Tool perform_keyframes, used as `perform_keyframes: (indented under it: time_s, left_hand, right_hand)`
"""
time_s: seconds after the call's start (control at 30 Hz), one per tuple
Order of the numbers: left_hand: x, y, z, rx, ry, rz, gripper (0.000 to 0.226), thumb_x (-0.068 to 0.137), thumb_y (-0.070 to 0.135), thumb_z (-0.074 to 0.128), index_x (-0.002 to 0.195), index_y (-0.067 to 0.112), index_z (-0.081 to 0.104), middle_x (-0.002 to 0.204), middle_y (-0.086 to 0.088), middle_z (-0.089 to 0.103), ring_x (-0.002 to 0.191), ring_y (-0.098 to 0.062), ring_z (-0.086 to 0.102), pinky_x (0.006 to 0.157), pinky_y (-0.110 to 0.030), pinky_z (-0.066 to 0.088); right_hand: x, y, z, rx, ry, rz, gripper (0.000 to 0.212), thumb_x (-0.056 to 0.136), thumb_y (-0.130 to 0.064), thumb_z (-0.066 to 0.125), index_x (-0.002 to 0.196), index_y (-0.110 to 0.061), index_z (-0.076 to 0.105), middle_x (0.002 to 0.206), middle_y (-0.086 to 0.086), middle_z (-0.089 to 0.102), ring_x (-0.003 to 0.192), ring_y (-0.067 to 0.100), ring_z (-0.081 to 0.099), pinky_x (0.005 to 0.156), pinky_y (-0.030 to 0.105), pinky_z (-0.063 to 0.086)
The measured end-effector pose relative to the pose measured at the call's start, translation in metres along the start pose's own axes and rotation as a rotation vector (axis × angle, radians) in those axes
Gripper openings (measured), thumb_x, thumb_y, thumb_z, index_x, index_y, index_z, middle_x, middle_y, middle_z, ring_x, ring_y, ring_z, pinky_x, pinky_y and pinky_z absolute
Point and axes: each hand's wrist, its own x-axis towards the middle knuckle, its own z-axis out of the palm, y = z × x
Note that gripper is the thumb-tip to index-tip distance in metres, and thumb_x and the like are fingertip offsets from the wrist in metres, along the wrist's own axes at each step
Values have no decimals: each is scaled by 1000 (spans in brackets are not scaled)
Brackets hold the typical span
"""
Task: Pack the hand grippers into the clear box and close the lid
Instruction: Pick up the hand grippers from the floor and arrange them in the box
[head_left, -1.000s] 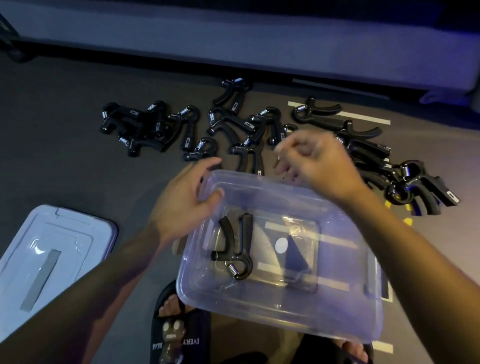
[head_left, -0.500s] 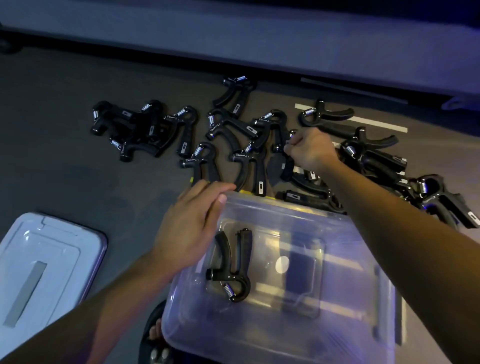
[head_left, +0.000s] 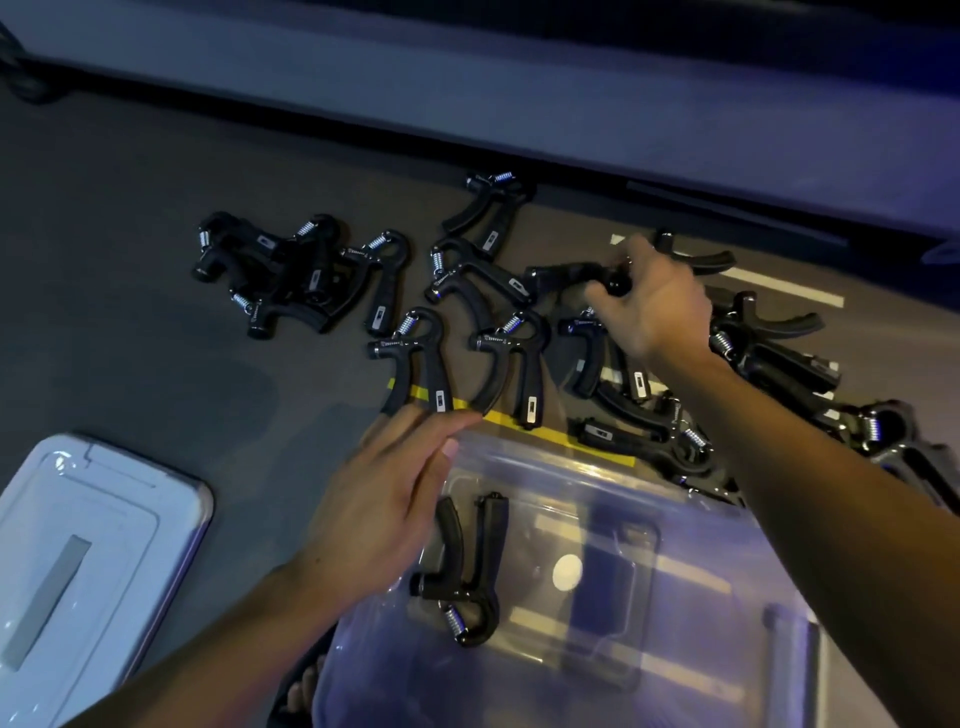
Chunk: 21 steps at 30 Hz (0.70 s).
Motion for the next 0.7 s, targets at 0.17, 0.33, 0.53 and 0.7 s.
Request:
perform_keyframes:
  time_s: [0.17,0.33,0.53,0.7]
  left_hand:
    - [-2,1,-1,-20,0,-15,37,106,41,32,134,38,57,110,15,56,105,-10,57,88,-35,49]
    - [-5,1,-1,-15,14,-3,39,106,40,32,135,36,57,110,10,58,107,-16,57,90,-36,48]
    - [-3,-1,0,8,18,6,43,103,43,30,133,31,59,113,0,61,109,-29,59,90,-42,52]
    - [-4,-5,0,-12,-2,43,36,104,27,45,138,33,56,111,-1,59,105,-29,57,90,-42,51]
  right_hand:
    - [-16,-1,-30,105,68,-86,41,86,-58,52,106,-24,64,83,1,72,81,25,68,73,40,57]
    - [-78,-26,-75,430,189,-199,29,91,-49,62,98,-22,67,70,-9,64,64,16,64,60,29,48]
    - [-158,-29,-134,736,-93,-241,26,100,-32,53,81,-16,60,51,6,49,40,9,39,41,18,34]
    - [-189,-27,-147,495,-507,-346,23,95,-36,51,79,-27,64,52,6,52,45,10,46,47,20,39]
